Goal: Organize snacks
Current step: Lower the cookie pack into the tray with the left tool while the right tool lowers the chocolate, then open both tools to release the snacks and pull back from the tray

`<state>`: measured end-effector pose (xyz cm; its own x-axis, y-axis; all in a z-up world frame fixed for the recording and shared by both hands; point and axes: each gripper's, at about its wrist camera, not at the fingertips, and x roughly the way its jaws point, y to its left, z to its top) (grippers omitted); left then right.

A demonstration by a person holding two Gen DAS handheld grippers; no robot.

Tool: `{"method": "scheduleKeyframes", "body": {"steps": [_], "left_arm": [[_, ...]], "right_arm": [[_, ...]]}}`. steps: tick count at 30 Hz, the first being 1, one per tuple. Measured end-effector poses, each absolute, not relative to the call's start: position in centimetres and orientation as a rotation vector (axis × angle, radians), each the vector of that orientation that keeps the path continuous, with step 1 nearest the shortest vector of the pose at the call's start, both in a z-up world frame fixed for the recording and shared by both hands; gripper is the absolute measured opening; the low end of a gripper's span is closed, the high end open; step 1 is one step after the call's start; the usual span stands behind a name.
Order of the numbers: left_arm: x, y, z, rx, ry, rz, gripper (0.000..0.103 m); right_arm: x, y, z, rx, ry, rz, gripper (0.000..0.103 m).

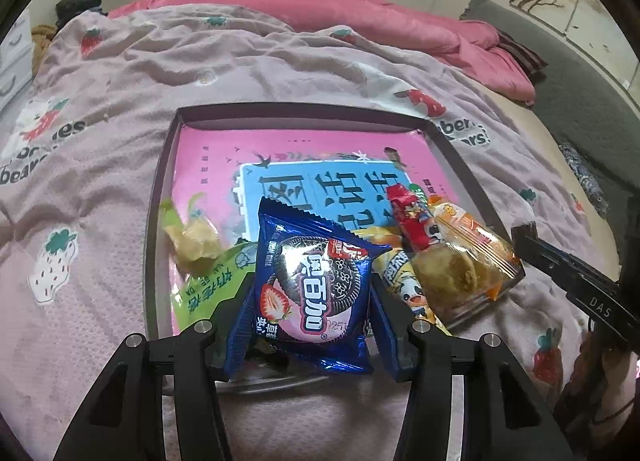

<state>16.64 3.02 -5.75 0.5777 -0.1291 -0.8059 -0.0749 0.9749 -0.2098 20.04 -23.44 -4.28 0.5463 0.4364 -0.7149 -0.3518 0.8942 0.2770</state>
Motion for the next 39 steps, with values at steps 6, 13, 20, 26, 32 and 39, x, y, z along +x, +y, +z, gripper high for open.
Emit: {"method": "scheduleKeyframes", "body": {"steps": [6,13,20,26,32,39], "left_arm": [[16.7,3.4,-5.8,-0.218,0.948,-0.006,0.054],[16.7,3.6,-5.9,-0.219,0.947,0.000,0.055],[16.6,3.6,-5.8,-0.225,0.955,-0.001,0.055],[16.6,3.5,-5.8,-0.215,0.959,0.003,0.056],[16.5,3.5,-5.5,-0.212,0.953,0.006,0.058],[15.7,3.0,-4.4,-0.189,0.926,-0.001,0.065]], "right_arm": [[20.4,-22.9,-4.9,0.093,0.892,0.468,0.027],[20.3,-22.4,-5.4,0.075,0.913,0.472,0.027],[20.3,-22.4,-5.4,0.082,0.918,0.474,0.027],[20.3,-22.7,-5.4,0.093,0.916,0.473,0.027],[20.2,-22.9,-5.2,0.103,0.918,0.470,0.027],[19.5,-23.2,-4.1,0.109,0.886,0.473,0.027]]}}
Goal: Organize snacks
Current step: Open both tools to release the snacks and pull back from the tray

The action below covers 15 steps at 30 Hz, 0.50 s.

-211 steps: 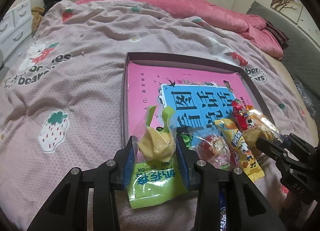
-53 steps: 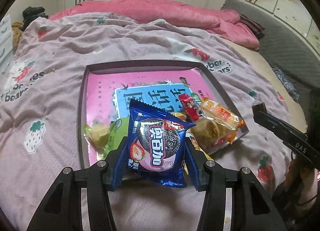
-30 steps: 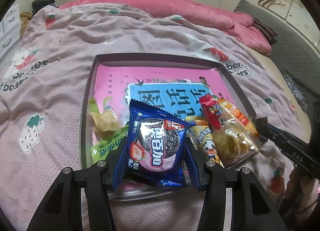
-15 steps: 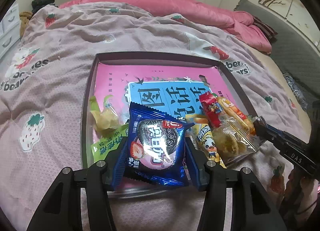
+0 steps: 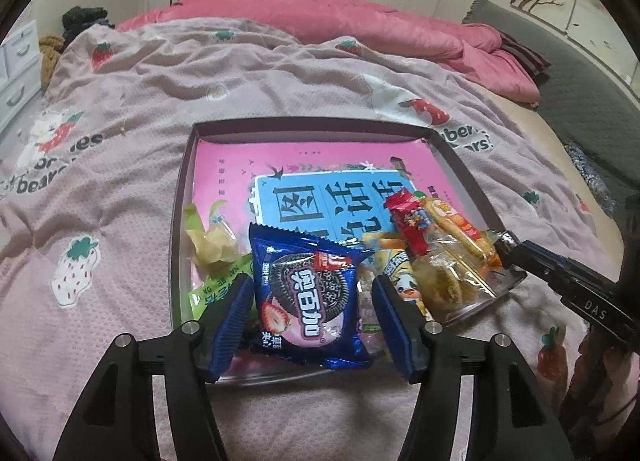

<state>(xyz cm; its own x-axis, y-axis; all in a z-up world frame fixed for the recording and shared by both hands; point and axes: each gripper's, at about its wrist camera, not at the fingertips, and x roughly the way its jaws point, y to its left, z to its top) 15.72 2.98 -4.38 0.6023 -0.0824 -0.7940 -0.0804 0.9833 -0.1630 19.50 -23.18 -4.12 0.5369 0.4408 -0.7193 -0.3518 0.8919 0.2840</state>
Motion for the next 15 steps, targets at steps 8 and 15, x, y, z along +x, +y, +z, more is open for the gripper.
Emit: {"method": "scheduleKeyframes", "body": {"steps": [8,15], "left_arm": [[14.8,2.9,-3.0,-0.187,0.900,0.005,0.067],[13.6,2.6,-1.1,-0.176,0.866,0.008,0.071]], "right_arm": [[18.7,-24.0,-2.7,0.141,0.839,0.464,0.029],[16.7,-24.1,-0.1,0.145,0.737,0.489,0.041]]}}
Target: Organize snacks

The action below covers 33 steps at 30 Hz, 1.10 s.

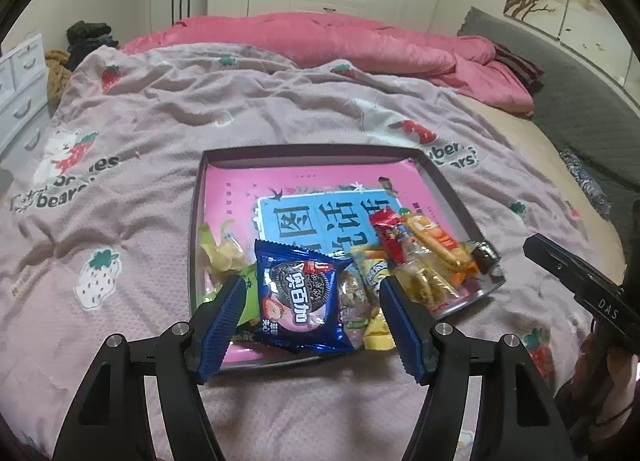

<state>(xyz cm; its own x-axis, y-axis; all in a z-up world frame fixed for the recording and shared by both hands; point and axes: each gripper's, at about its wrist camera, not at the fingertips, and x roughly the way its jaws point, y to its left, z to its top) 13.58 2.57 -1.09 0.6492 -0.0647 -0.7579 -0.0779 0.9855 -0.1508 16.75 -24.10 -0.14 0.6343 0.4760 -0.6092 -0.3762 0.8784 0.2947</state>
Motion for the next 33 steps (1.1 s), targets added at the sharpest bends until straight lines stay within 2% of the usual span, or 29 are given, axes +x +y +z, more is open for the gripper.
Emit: {"method": "scheduleKeyframes", "body": {"steps": [6,9,11,23,28,33], "left_arm": [[12.0,2.5,0.7,-0.173,0.841,0.013,0.075],[11.0,2.6,1.7,-0.177,0.827,0.018,0.075],[10.3,2.6,2.1,-0.178,0.825,0.019,0.075],[6.0,1.7,2.3,-0.173,0.838,0.023,0.076],[4.7,1.2,2.0,-0.178,0.847,0.025,0.076],[3.7,0.3,0.7,-0.171,0.890,0.014,0.076]], "right_arm": [[14.4,-22.7,2.0,0.053,0.660,0.493,0.051],[12.9,-22.0,2.9,0.009,0.618,0.467,0.061],[12.1,-21.7,3.3,0.004,0.607,0.443,0.063],[7.6,-20.7,2.5,-0.029,0.672,0.464,0.077],[6.7,-21.1,1.8,-0.023,0.712,0.450,0.089],[6.3,-21.2,1.2,-0.038,0.741,0.437,0.090]]}}
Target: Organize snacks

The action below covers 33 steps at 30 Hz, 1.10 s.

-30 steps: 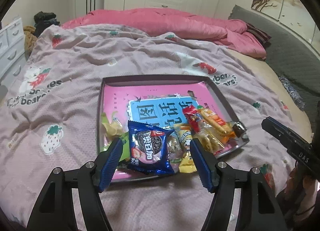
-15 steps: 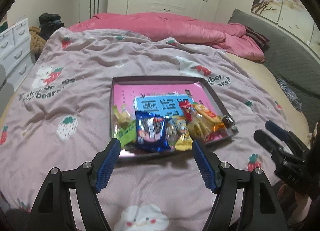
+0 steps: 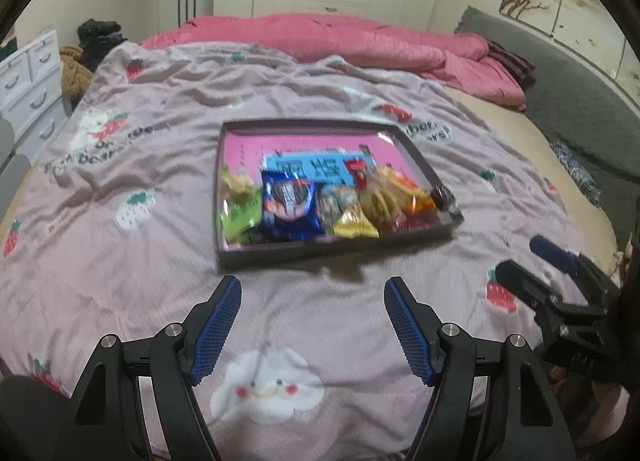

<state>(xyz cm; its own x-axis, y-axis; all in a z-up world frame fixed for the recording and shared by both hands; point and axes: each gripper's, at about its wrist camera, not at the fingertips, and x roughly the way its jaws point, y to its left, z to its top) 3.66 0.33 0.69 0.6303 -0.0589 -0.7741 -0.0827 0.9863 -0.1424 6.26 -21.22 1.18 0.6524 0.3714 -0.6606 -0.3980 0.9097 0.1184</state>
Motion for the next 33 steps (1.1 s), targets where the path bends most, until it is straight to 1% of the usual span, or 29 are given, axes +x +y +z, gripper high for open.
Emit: {"method": "scheduleKeyframes", "body": {"steps": [4,10,33], "left_arm": [[3.3,-0.7,-0.1,-0.154,0.920,-0.010,0.076],[3.2,-1.1,0.0,-0.140,0.912,-0.014,0.076],[2.9,-0.7,0.5,-0.146,0.893,0.001,0.076]], "right_arm": [[5.9,-20.9,1.2,-0.061,0.737,0.437,0.091],[5.6,-20.6,1.4,-0.086,0.730,0.430,0.093],[5.5,-20.1,1.2,-0.108,0.736,0.429,0.094]]}}
